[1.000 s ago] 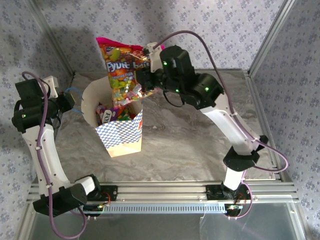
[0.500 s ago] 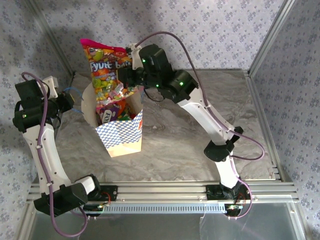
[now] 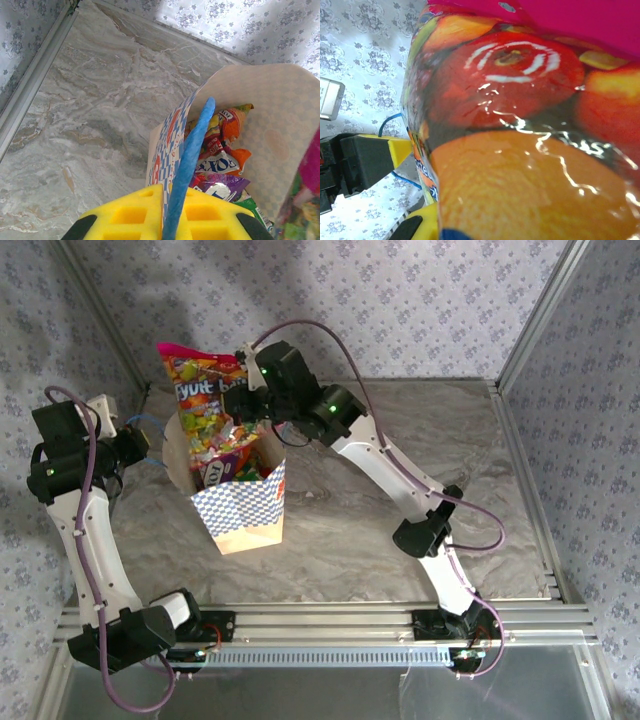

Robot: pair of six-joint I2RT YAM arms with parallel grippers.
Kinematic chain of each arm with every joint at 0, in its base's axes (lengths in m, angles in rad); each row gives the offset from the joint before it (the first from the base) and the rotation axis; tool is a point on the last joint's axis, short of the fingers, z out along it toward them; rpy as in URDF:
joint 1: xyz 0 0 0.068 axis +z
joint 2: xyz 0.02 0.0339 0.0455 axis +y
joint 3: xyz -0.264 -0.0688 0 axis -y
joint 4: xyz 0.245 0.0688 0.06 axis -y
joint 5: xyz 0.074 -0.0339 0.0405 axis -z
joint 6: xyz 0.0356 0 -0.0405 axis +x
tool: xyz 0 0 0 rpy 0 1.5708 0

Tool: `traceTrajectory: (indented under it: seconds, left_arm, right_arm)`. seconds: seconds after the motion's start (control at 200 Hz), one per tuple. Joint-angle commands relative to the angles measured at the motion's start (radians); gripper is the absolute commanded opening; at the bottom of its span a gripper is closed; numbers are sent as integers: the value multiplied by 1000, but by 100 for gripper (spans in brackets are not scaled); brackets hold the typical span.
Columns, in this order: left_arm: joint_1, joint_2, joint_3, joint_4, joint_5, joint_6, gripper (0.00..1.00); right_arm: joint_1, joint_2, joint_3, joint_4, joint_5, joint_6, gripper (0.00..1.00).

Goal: Place the snacks into the paper bag

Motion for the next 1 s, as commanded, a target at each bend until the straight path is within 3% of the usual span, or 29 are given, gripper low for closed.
traceTrajectory:
  seconds: [0.0, 0.994]
  left_arm:
    - [6, -8, -3, 28, 24, -5, 12]
    - [6, -6, -6, 23, 26, -8, 12]
  right_arm:
    - [7, -19, 74, 180, -40, 31, 0]
    - [48, 21, 66, 81, -46, 93, 0]
